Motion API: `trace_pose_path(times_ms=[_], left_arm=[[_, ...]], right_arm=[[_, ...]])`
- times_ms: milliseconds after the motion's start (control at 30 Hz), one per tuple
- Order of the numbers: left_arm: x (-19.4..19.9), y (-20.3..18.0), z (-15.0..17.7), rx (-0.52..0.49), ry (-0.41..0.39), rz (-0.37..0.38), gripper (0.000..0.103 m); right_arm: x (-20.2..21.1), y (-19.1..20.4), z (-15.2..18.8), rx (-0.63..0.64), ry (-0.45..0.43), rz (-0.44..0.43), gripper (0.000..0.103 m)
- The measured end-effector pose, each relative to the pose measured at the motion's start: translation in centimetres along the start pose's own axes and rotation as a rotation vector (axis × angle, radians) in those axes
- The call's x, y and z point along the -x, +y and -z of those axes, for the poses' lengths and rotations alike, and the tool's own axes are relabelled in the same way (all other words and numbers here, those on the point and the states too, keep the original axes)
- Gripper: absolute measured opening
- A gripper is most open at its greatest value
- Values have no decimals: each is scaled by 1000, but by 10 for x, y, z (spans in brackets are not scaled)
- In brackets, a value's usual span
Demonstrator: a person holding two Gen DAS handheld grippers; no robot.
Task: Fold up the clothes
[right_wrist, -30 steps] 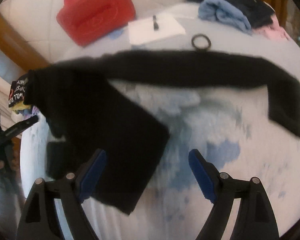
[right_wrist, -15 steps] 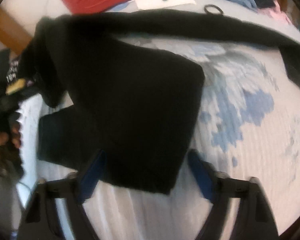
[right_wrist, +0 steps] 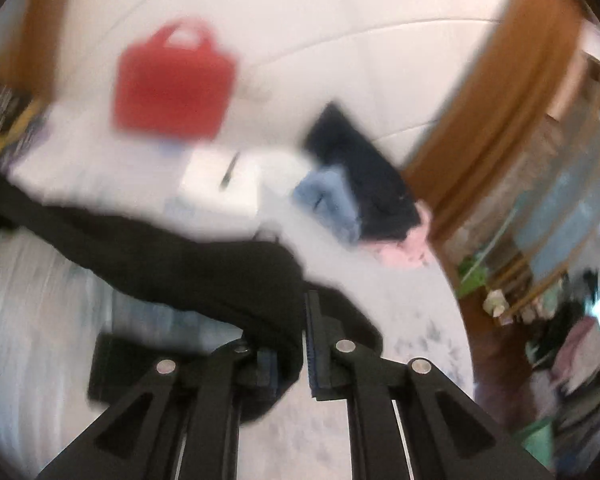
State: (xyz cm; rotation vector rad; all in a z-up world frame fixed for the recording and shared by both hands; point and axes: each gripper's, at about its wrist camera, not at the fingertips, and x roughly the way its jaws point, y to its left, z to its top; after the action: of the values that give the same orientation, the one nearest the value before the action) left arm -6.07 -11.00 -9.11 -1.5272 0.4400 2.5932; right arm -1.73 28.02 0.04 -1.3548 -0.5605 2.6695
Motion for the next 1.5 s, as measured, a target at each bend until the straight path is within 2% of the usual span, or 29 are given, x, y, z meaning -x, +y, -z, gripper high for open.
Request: trace_pose_path(times_ms=[33, 100, 167, 267, 367, 400, 433, 567, 767, 867, 900, 933, 967, 1033, 1100, 1167, 1233, 1300, 1333, 1367, 1400, 1433, 1500], left_arm=[[-7, -4, 12, 2, 40, 24, 15], [-20, -13, 35, 7, 119, 71, 24], [-21, -17, 53, 52, 161, 73, 49], [-6, 2, 61, 213, 142, 94, 69], [5, 25, 57, 367, 103, 69, 72], [2, 27, 54, 388, 98, 59, 72], [-1, 29, 51, 409, 93, 49, 72], [-28, 28, 39, 464, 100, 48, 72], [-70, 14, 32, 455, 153, 32, 72], [-75, 16, 34, 445, 148, 47, 72], [-76, 18, 34, 437, 148, 50, 72], [-78, 20, 34, 429, 148, 53, 72], [-79, 21, 35, 421, 149, 56, 72], [-82, 25, 35, 402, 146, 67, 72], [-84, 29, 36, 390, 143, 81, 72], [-85, 31, 37, 385, 143, 95, 72], [-85, 31, 36, 386, 140, 93, 72], [-82, 30, 35, 373, 135, 95, 72], [-81, 31, 35, 367, 133, 96, 72], [-79, 31, 34, 361, 131, 98, 72], [-76, 33, 33, 359, 123, 99, 72], [-72, 35, 33, 356, 116, 100, 72], [-67, 41, 33, 358, 105, 102, 72]], right_arm=[[-9, 1, 9, 12, 77, -63, 31], [-31, 1, 34, -30, 197, -204, 37], [-46, -18, 60, -129, 257, -272, 37], [-63, -55, 97, -310, 310, -369, 38], [-74, -96, 121, -480, 303, -395, 39], [-81, -105, 126, -520, 307, -395, 44], [-89, -112, 129, -558, 313, -399, 54], [-118, -125, 140, -722, 327, -451, 56], [-149, -96, 127, -678, 366, -420, 56], [-160, -77, 123, -619, 387, -374, 56], [-164, -70, 122, -601, 404, -362, 52], [-168, -63, 121, -583, 421, -351, 30], [-170, -56, 119, -566, 433, -339, 25], [-157, -50, 105, -547, 395, -341, 12], [-126, -45, 79, -563, 294, -439, 12], [-93, -31, 45, -548, 179, -595, 12], [-64, -2, 9, -479, 92, -750, 12], [-50, 39, -18, -396, 79, -908, 12], [-52, 63, -24, -365, 103, -965, 15], [-54, 83, -29, -340, 128, -1008, 19], [-57, 94, -28, -334, 153, -1011, 26], [-59, 101, -26, -334, 169, -1007, 26], [-55, 90, -18, -387, 129, -959, 28]])
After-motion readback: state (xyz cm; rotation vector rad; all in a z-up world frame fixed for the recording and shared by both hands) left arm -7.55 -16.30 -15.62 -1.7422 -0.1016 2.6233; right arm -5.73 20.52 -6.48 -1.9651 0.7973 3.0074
